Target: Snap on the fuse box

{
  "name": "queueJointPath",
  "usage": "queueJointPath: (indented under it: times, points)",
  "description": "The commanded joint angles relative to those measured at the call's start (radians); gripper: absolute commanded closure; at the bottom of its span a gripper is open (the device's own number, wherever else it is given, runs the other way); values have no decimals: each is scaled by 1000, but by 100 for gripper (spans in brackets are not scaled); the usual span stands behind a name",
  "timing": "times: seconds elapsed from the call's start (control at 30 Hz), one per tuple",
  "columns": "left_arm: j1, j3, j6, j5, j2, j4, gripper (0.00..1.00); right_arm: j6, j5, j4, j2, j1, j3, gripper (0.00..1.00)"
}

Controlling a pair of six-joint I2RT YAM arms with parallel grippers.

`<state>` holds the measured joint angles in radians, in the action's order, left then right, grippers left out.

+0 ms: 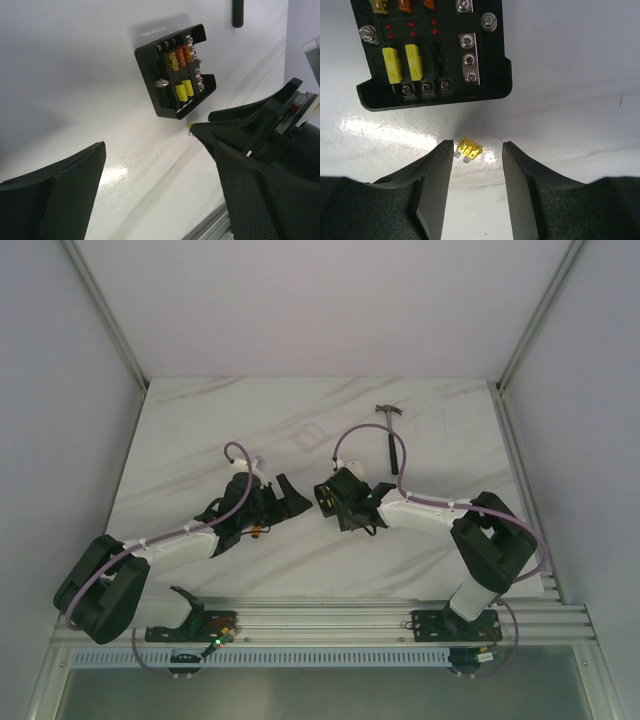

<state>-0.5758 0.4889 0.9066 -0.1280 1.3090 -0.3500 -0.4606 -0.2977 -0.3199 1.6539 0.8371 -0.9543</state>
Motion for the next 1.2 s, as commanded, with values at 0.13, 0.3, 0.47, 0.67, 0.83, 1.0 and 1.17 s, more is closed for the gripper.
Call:
queueJointPath:
  times: [0.13, 0.3, 0.47, 0.67, 0.83, 1.0, 1.17]
  points:
    - [4, -6, -12, 17, -9, 12, 1, 14, 0, -40, 49, 8, -9, 49]
    - [4, -4, -15, 15, -8, 13, 1, 28, 24, -89, 54, 7, -5, 49]
    - [3, 1, -16, 18, -7, 14, 0, 33, 37, -145, 24, 4, -4, 48]
    - [4, 7, -18, 13, 2, 15, 0, 35, 71, -151, 17, -8, -39, 48]
    - [3, 8, -18, 14, 4, 16, 0, 24, 68, -140, 50, -12, -89, 49]
    - [3, 11, -20, 15, 7, 17, 0, -24, 71, -139, 98, -23, -135, 49]
    - [4, 12, -21, 15, 8, 19, 0, -84, 76, -156, 125, -36, -149, 50]
